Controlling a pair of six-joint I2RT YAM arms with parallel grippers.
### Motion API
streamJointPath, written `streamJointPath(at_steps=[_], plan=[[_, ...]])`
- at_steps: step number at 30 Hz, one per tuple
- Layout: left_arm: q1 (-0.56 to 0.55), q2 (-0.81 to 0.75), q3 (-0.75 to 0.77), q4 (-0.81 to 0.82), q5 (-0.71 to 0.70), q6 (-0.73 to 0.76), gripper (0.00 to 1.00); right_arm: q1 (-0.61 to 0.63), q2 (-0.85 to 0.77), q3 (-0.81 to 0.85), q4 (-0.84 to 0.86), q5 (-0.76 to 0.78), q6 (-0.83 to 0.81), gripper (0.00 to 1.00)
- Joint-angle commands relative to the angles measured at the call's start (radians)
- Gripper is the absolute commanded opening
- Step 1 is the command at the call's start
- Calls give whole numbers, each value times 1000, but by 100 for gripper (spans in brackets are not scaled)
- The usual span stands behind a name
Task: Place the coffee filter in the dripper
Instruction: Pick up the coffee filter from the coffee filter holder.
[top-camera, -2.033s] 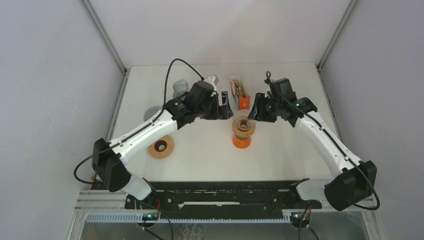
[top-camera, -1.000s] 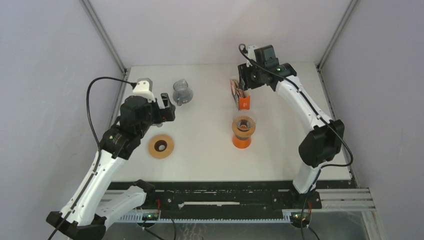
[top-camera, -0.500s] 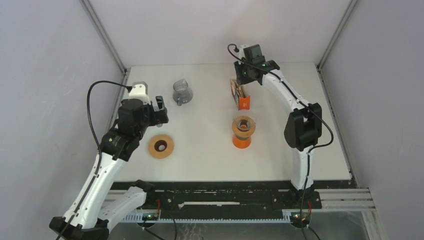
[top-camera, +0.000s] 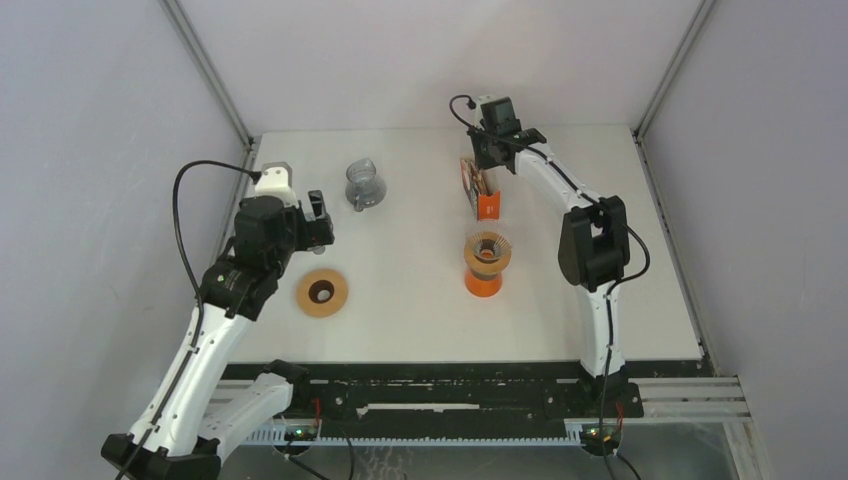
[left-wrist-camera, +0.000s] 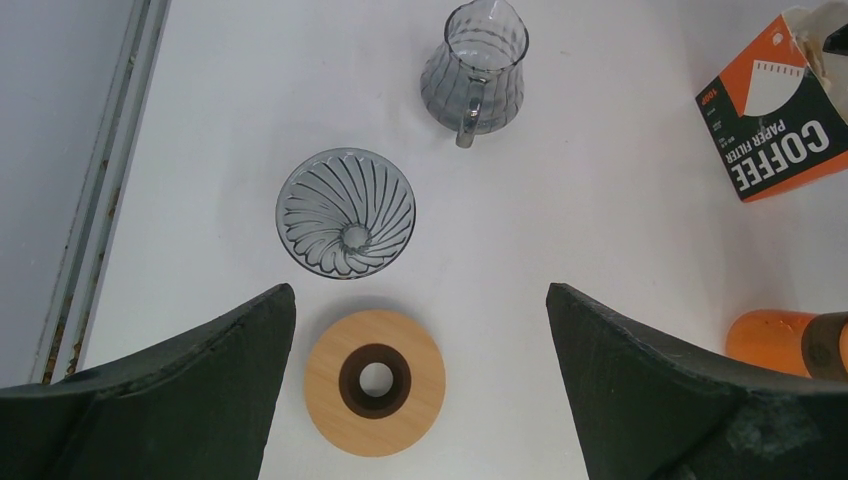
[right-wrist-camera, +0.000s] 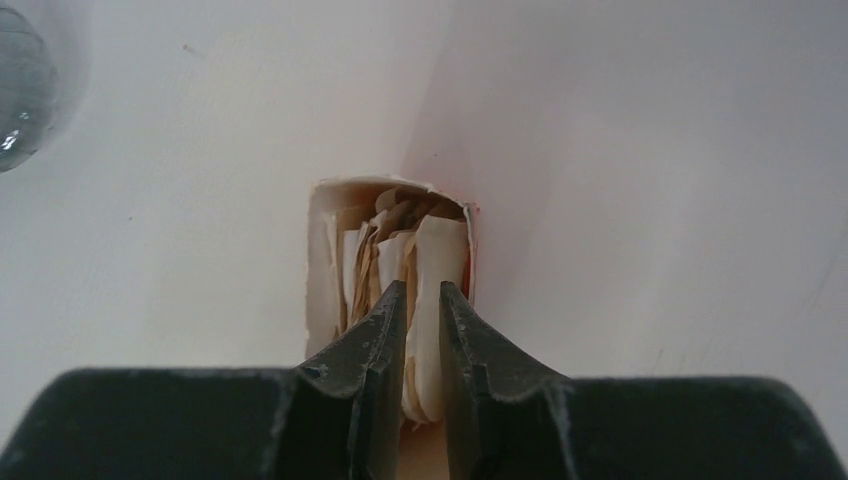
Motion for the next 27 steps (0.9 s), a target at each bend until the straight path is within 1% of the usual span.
streamJointPath(at_steps=[1, 11, 13, 19, 25, 26, 27], plan=[[13, 2, -23, 37, 0, 20, 100, -9, 15, 42, 63, 26, 17, 25], [20, 4, -26, 42, 12, 20, 100, -11, 35, 49, 53, 13, 19, 24], [22, 3, -26, 42, 13, 20, 100, -11, 33, 53, 47, 15, 17, 20], [24, 0, -27, 44, 20, 20, 100, -7, 6, 58, 31, 28, 5, 0], [25, -3, -29, 46, 29, 20, 100, -7, -13, 58, 23, 37, -11, 0], [25, -3, -29, 47, 30, 20, 100, -5, -12, 58, 19, 36, -10, 1], [26, -2, -29, 48, 31, 20, 100, -4, -10, 59, 17, 34, -12, 5]])
